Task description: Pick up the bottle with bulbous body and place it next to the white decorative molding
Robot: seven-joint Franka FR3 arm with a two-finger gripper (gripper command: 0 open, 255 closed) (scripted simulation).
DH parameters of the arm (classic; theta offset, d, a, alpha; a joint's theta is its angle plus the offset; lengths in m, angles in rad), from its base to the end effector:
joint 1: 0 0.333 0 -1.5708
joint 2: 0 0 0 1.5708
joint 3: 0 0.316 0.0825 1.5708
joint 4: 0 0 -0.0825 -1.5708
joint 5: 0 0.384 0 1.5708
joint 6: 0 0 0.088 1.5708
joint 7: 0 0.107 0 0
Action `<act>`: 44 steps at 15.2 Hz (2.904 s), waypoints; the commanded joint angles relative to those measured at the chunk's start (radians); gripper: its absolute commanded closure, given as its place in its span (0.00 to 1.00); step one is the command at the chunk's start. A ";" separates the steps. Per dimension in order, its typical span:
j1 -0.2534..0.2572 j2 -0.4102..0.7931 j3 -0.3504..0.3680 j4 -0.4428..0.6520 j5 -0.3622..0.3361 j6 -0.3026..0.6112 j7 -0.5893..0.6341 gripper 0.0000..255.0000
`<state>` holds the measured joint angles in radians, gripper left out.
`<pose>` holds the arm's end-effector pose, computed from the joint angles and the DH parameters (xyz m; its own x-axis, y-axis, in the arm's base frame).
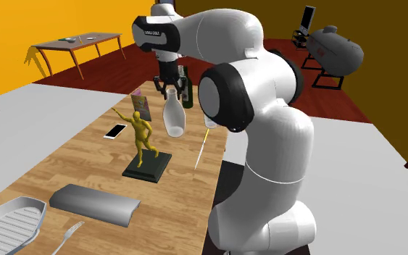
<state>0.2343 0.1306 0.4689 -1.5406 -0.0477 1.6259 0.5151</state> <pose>0.4660 0.3672 0.5760 0.9817 0.1876 -0.0327 0.1879 -0.9822 0.0055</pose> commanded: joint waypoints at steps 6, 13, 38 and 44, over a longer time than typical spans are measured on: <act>0.014 -0.234 0.022 -0.177 0.109 -0.030 0.031 1.00; 0.056 -0.425 0.037 -0.268 0.203 -0.107 0.079 1.00; 0.218 -0.755 0.196 -0.084 0.483 -0.506 0.505 1.00; 0.238 -0.817 0.189 -0.214 0.500 -0.437 0.476 1.00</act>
<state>0.4697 -0.6780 0.6574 -1.7366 0.4497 1.1779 0.9941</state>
